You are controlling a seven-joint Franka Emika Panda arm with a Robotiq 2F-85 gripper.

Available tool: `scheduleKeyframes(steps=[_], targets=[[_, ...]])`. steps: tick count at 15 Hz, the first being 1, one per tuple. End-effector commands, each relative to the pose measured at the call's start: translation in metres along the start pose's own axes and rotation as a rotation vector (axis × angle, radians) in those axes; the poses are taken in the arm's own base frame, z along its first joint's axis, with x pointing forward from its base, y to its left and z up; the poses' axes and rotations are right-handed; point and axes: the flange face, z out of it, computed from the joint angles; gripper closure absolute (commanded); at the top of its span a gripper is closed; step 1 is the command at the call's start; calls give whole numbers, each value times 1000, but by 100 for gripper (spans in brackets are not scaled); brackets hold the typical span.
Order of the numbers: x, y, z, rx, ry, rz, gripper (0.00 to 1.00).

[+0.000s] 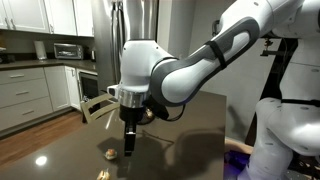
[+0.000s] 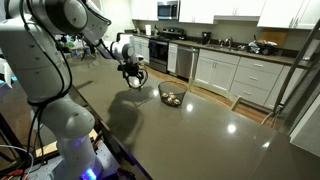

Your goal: Put one packet in the basket

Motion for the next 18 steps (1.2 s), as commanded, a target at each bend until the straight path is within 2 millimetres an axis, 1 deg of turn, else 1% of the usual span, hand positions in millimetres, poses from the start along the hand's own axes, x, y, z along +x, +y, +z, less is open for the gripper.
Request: scheduleKeyframes(steps=[1, 6, 10, 16, 17, 18], targets=[[18, 13, 17, 7, -3, -19, 0], [32, 13, 30, 25, -34, -17, 0], [42, 13, 33, 25, -34, -22, 0], [50, 13, 36, 20, -33, -32, 0], [51, 14, 37, 20, -34, -31, 25], [51, 14, 38, 22, -34, -30, 26]])
